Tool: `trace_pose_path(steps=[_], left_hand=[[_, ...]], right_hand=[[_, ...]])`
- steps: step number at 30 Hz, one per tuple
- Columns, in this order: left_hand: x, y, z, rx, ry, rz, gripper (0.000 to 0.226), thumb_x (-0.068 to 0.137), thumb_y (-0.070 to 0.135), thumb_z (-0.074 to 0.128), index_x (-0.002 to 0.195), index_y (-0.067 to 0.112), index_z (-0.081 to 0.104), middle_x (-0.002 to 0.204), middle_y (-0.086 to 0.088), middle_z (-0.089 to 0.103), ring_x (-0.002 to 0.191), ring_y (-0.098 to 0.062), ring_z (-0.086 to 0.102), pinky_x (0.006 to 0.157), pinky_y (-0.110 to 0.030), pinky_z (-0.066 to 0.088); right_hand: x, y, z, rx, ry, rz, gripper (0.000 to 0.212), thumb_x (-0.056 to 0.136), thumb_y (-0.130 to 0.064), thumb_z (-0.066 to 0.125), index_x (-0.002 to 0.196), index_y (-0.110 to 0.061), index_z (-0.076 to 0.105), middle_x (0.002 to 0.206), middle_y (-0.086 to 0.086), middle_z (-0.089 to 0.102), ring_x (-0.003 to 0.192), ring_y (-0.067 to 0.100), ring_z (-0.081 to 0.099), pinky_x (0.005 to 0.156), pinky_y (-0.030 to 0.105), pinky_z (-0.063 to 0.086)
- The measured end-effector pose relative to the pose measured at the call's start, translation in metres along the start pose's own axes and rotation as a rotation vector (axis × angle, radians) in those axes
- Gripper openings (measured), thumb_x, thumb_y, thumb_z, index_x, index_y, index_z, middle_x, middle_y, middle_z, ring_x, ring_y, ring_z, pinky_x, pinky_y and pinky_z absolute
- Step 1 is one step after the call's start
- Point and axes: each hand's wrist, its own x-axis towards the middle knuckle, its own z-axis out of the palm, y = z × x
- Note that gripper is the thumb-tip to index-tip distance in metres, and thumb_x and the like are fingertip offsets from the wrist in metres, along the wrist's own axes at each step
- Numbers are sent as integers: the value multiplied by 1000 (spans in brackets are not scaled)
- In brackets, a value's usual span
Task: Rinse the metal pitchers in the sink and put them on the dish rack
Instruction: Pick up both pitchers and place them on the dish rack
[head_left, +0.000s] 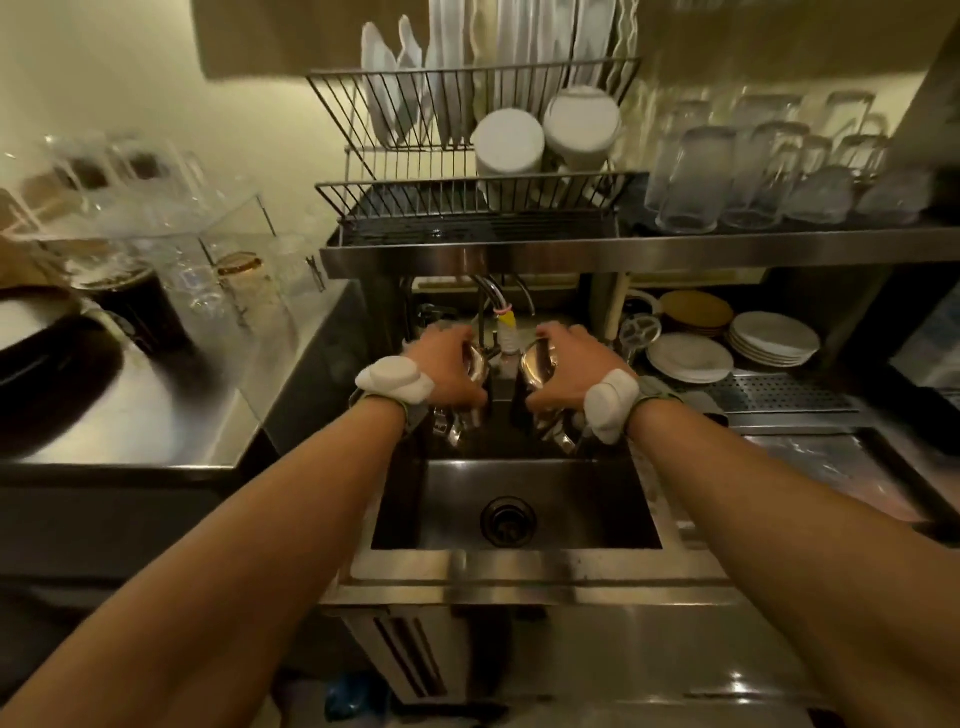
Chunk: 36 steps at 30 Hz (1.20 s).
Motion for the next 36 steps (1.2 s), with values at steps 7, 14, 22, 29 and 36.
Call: trace_pose_path(steps=[7,14,22,29,36], left_hand=[[-24,15,-114,24,182,56,77,55,39,82,124,23,53,113,1,60,99,-21,62,86,-39,56],[-17,11,-201,96,329,118,69,59,43,80,122,28,57,104,7,66,93,-18,64,72,-27,50],[16,1,-284,161,424,193,60,68,25,82,121,12,57,115,-7,64,101,-26,62,87,-40,57],[52,-27,-294,185,422,233,84,61,25,86,134,23,46,132,-12,41,113,-31,51,93,-41,53],[83,-49,-276,197,419,273,95,58,24,87,139,18,39,132,-11,39,113,-32,53,97,-42,52]], right_hand=[[2,-65,-83,-69,135,-136,90,60,-42,82,135,-23,36,127,8,47,109,29,54,87,38,49],[36,-115,-146,-105,270,-242,84,59,-47,80,130,-19,44,119,5,54,102,24,57,83,35,53],[80,-165,-208,-84,457,-309,89,57,-50,83,130,-16,46,113,3,54,96,21,55,87,35,53],[117,-192,-204,-128,500,-306,92,53,-43,85,131,-20,42,117,7,47,97,21,50,78,28,46],[139,-198,-181,-172,483,-280,99,56,-33,86,139,-18,35,128,11,45,114,28,51,91,36,49]])
